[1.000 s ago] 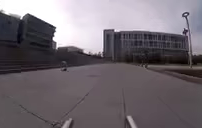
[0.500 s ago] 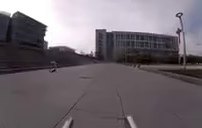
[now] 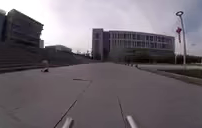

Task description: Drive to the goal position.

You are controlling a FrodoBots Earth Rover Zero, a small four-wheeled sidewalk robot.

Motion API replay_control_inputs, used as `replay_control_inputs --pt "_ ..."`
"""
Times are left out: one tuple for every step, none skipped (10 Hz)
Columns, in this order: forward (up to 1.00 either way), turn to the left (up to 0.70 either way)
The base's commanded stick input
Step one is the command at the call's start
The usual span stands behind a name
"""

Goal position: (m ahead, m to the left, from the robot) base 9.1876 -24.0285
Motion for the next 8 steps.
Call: replay_control_inputs --pt "1.00 0.00" --pt "1.00 0.00" --pt "1.00 0.00" --pt "1.00 0.00" --pt "1.00 0.00" --pt "1.00 0.00" --pt "1.00 0.00" --pt "1.00 0.00"
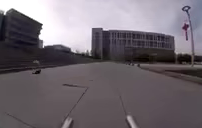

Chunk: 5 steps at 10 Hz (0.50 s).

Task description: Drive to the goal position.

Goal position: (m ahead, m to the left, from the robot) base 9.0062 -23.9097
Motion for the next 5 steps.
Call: replay_control_inputs --pt "1.00 0.00" --pt "1.00 0.00" --pt "1.00 0.00" --pt "1.00 0.00" --pt "1.00 0.00"
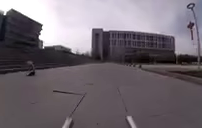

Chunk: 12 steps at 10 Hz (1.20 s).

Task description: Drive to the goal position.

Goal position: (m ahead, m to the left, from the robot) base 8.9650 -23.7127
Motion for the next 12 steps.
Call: replay_control_inputs --pt "1.00 0.00" --pt "1.00 0.00" --pt "1.00 0.00" --pt "1.00 0.00" --pt "1.00 0.00" --pt "1.00 0.00" --pt "1.00 0.00" --pt "1.00 0.00" --pt "1.00 0.00" --pt "1.00 0.00" --pt "1.00 0.00" --pt "1.00 0.00"
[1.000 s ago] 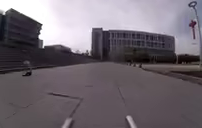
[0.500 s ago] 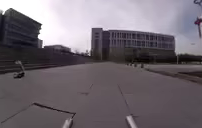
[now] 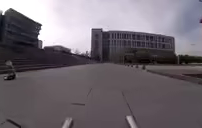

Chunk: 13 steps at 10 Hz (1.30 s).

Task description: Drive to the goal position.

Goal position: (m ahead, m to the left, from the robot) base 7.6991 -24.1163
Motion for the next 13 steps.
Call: replay_control_inputs --pt "1.00 0.00" --pt "1.00 0.00" --pt "1.00 0.00" --pt "1.00 0.00" --pt "1.00 0.00" --pt "1.00 0.00" --pt "1.00 0.00" --pt "1.00 0.00" --pt "1.00 0.00" --pt "1.00 0.00" --pt "1.00 0.00" --pt "1.00 0.00" --pt "1.00 0.00"
